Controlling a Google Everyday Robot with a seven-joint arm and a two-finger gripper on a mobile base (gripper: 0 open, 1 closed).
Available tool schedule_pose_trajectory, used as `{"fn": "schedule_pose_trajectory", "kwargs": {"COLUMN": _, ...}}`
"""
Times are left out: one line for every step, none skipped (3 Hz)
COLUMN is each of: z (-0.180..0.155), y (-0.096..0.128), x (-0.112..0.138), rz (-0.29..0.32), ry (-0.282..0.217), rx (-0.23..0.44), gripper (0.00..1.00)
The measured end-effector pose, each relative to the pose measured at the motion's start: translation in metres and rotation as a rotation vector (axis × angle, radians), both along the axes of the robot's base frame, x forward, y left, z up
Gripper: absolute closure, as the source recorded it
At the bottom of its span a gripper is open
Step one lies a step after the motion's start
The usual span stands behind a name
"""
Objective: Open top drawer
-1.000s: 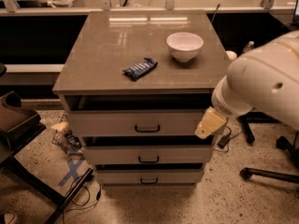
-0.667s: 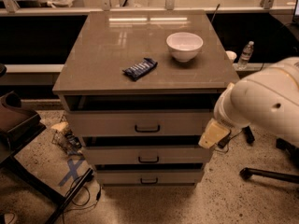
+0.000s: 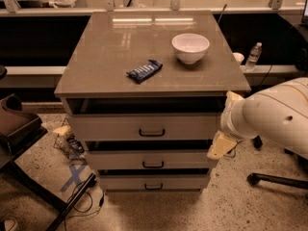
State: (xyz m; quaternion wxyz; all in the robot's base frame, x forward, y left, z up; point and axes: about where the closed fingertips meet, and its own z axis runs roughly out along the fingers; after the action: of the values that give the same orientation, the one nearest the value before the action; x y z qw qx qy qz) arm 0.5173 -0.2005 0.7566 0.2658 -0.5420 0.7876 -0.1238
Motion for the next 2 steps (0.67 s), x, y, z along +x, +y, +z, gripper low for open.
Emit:
{"fn": "schedule_pose_trajectory", "kwargs": {"z": 0.0, "y": 0.0, "x": 0.0, "rz": -0.001, "ry": 0.0, "rx": -0.001, "gripper": 0.0}}
{"fn": "schedule_pose_trajectory", "kwargs": {"z": -0.016, "y": 0.005, "x": 0.004, "rz": 0.023, "ry": 0.027, "rx": -0.008, "gripper": 0.0}}
